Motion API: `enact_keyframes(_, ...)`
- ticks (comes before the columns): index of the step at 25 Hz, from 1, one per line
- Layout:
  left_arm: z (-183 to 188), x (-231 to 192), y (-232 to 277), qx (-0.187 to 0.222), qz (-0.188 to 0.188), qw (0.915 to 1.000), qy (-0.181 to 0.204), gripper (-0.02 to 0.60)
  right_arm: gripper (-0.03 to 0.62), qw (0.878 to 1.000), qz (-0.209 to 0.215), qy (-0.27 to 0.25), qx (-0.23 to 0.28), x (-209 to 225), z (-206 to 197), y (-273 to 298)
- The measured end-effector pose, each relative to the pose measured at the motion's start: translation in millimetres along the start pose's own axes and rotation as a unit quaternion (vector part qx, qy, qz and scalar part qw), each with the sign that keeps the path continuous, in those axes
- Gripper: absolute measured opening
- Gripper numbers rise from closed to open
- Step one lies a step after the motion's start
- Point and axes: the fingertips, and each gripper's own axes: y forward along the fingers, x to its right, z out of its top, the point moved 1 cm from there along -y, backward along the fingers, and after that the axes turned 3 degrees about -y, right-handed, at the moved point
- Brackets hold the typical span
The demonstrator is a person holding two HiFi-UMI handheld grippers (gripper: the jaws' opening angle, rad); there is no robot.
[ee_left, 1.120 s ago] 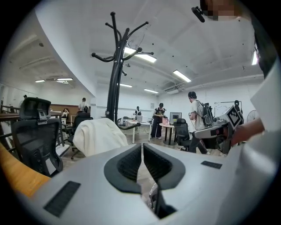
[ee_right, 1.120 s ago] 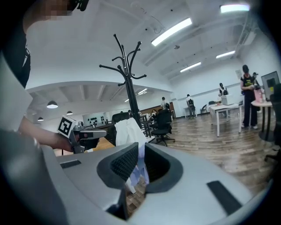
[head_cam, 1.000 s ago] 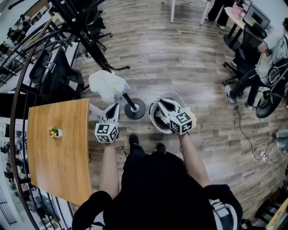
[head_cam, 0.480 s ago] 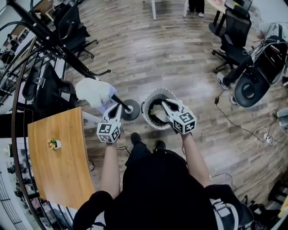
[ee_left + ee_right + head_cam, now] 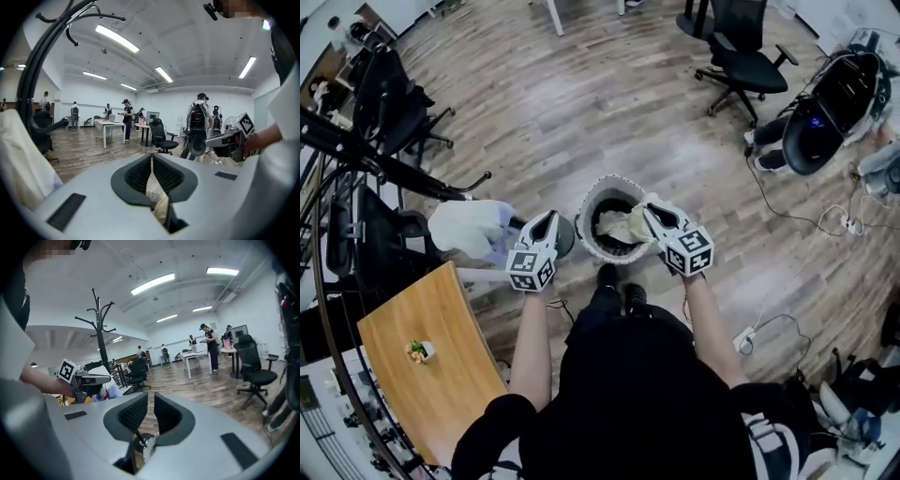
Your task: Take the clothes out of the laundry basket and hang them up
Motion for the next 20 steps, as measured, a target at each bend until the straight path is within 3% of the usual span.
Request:
enact_keyframes(9,26.4,20.7,78.7,0.003,-0.109,0.9939,0.020,0.034,0.051,0.996,-0.088,0.018,0.011,34.3,3.9,-12.8)
enact_keyframes(20,23.8,2.1,125.2,-0.015,-0.162,0.9865,0.019,0.034,0.052,0.988,-0.152,0.036,0.012,54.5,3.1,5.3)
